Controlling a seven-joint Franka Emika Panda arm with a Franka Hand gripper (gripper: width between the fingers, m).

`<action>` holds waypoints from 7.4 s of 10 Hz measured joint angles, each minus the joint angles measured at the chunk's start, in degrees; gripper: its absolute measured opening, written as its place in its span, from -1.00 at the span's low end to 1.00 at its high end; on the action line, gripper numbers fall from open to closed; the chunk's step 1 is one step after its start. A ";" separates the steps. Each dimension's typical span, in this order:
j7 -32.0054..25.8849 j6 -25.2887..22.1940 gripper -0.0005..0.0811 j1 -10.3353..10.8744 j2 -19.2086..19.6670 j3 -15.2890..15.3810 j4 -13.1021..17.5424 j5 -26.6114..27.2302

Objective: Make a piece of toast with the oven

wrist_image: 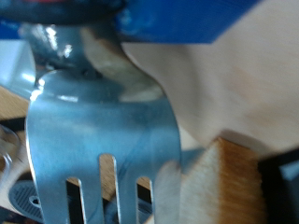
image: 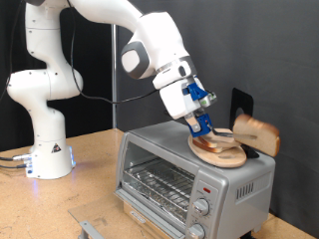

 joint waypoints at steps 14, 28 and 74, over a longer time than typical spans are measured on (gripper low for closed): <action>-8.24 -3.96 0.09 4.52 -11.26 1.47 -8.88 12.44; -12.21 -12.34 0.09 6.02 -23.99 1.17 -26.21 20.13; -4.90 -26.08 0.09 -1.66 -8.99 -1.19 -2.98 8.40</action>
